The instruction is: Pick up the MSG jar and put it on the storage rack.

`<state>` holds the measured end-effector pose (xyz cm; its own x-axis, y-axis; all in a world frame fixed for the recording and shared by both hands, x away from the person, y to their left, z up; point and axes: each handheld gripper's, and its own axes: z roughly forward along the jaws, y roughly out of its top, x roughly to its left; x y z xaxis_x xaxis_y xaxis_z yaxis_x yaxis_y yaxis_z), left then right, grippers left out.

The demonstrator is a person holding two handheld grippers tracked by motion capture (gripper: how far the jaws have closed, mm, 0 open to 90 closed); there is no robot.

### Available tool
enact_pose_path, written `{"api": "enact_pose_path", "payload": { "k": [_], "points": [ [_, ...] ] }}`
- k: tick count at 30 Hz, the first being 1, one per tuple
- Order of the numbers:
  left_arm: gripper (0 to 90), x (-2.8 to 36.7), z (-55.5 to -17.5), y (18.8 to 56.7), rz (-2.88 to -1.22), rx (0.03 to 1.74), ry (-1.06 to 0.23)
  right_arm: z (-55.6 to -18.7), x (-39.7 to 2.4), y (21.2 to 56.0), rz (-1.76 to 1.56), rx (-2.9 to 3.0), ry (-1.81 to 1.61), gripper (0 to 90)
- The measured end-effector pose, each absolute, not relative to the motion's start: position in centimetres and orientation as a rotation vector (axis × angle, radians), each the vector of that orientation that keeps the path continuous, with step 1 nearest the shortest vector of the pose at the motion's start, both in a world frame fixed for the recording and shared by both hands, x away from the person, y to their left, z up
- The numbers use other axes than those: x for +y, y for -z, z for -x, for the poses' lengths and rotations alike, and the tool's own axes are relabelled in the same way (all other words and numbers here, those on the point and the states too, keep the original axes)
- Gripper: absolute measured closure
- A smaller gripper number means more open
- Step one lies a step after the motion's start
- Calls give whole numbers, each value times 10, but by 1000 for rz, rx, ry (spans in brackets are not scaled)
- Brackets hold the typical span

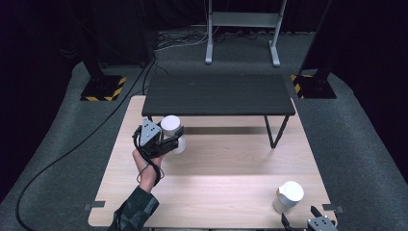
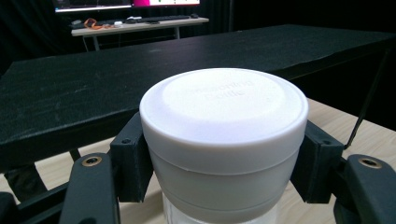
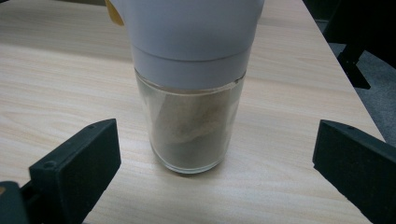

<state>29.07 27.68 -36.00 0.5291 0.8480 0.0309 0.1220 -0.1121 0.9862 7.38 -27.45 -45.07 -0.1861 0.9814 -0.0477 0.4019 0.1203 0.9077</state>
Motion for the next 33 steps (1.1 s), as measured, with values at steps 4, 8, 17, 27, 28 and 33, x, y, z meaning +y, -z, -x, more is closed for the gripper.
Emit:
{"api": "enact_pose_path", "payload": {
  "k": [4, 8, 17, 27, 28, 33],
  "points": [
    [341, 277, -291, 355, -1579, 845, -760, -74, -274, 450, -1356, 1696, -1038, 0],
    [341, 280, -291, 354, -1563, 844, -753, -73, -274, 450, -1354, 1689, -1035, 0],
    [341, 281, -294, 345, -1568, 833, -748, -74, -273, 450, -1352, 1694, -1035, 1],
    [341, 276, -300, 334, -1582, 818, -750, -73, -276, 451, -1352, 1699, -1045, 1],
    [341, 276, -301, 334, -1584, 819, -747, -73, -276, 451, -1354, 1697, -1042, 2],
    [341, 272, -305, 329, -1596, 815, -733, -72, -277, 451, -1353, 1692, -1044, 2]
  ]
}}
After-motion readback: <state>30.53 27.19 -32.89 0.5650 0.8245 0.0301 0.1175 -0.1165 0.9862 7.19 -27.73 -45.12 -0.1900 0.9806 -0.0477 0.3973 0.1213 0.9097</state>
